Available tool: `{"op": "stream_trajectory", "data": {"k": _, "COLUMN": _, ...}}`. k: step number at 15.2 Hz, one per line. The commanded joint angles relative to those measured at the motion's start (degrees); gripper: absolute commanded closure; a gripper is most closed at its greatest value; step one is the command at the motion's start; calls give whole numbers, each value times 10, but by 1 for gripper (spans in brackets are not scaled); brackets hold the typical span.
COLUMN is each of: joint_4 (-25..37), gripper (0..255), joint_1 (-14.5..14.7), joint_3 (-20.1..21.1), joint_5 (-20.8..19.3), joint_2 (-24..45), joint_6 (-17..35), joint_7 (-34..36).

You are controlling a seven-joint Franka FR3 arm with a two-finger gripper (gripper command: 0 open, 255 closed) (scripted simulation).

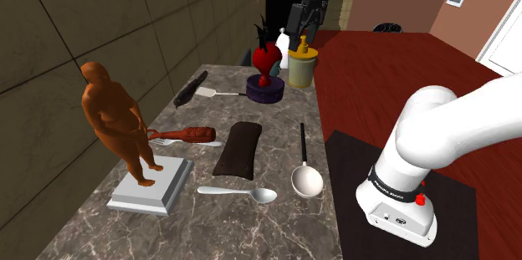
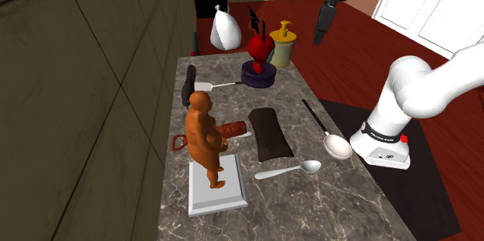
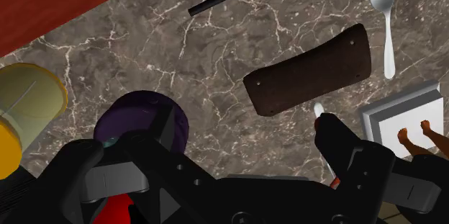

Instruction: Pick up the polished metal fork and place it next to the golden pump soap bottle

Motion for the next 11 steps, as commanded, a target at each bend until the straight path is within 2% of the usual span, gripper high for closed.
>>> {"op": "stream_trajectory", "data": {"k": 1, "joint_4": 0, "gripper": 0, "joint_1": 0, "joint_3": 0, "joint_5": 0, "joint_2": 0, "joint_6": 0, "joint_7": 0}}
{"op": "stream_trajectory", "data": {"k": 11, "joint_4": 37, "gripper": 0, "joint_1": 24, "joint_3": 72, "joint_5": 15, "joint_2": 180, "joint_6": 131, "joint_7": 33}}
